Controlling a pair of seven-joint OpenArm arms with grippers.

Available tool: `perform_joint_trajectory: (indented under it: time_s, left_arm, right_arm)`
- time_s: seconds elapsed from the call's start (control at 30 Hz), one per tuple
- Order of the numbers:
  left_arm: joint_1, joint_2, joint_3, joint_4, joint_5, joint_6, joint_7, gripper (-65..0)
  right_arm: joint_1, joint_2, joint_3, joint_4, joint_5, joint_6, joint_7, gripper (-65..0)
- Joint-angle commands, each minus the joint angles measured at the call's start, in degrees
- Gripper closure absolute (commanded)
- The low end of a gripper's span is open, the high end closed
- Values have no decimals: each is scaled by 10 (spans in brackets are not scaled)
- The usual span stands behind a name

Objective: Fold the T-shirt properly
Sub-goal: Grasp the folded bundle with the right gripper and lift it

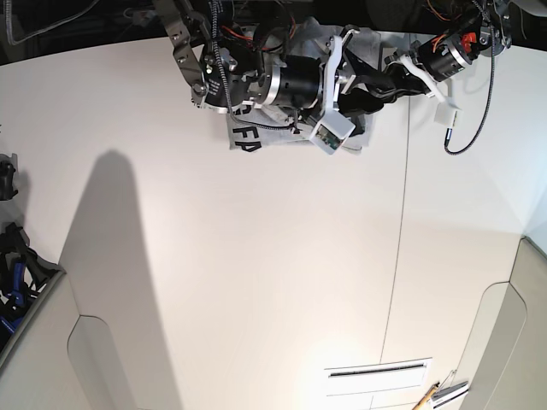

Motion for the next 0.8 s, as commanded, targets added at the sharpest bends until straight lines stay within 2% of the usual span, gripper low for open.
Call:
perform_joint_trajectory:
  time_s: [0.0,0.1,0.27,0.47,0.5,0.6,0.63,0.77]
  left_arm:
    - [6,-2,3,-4,30,16,38,0]
    - [5,-2,3,-1,14,13,38,0]
    - [6,-2,-36,37,-16,10,39,0]
    - [6,-2,-141,118,-67,10,56,0]
    - [7,-4,-156,129,-86,10,69,-18]
    - [19,-16,-187,154,-145,10,95,-175]
    - [28,-18,-193,160,-154,10,95,-204]
    - [73,-17,-198,177,-205,10,108,-216]
  right_arm:
    - [6,-5,-3,10,21,4,10,-213]
    - [10,-7,-4,16,45,4,10,-213]
    - [41,-13,-3,42,40,4,-13,-213]
    - [97,-11,40,136,-45,4,-118,-212]
    - [98,-9,57,149,-51,2,-120,-212]
    - [97,5,115,161,-50,-7,-120,-212]
    - [94,13,134,161,-50,-10,-120,-212]
    - [63,51,204,161,-20,-11,-123,-212]
